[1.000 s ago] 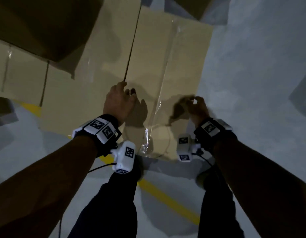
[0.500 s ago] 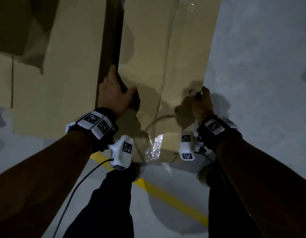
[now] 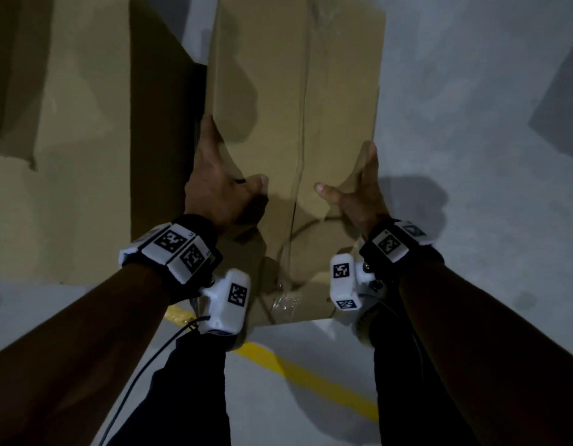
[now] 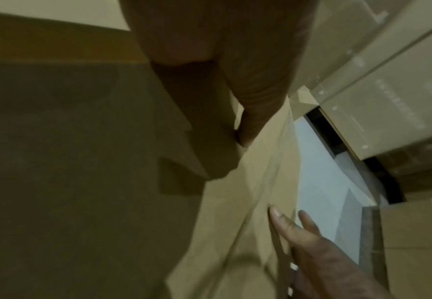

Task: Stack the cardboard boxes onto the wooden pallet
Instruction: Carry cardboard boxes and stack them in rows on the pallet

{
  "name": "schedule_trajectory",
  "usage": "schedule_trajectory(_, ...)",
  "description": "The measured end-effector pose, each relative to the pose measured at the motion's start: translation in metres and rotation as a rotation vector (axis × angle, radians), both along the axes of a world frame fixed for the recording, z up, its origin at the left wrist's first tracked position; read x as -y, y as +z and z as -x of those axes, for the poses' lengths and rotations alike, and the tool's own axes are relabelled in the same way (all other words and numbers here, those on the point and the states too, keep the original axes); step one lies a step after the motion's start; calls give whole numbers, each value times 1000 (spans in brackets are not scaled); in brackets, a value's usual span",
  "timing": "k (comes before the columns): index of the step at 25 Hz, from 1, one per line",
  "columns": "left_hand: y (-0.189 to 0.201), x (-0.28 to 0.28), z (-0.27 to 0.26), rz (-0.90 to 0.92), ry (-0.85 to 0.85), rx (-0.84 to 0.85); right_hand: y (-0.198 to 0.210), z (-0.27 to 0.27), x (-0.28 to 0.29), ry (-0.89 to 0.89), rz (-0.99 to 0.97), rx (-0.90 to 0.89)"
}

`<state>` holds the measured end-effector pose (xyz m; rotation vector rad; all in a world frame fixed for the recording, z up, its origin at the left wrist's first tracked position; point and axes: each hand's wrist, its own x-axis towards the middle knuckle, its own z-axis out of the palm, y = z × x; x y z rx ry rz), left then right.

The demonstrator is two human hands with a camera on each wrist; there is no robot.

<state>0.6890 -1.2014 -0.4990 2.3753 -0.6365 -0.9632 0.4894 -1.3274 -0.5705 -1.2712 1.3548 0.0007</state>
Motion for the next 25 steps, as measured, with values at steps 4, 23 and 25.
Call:
schedule_trajectory(4, 35, 32, 33, 77, -80, -10, 53, 44, 26, -26, 53, -13)
schedule_trajectory(23, 460, 136, 147, 465, -445, -39, 538, 179, 40, -402, 593, -124)
schedule_trajectory(25, 491, 133, 148, 522, -520, -55, 569, 179, 13, -510, 639, -126)
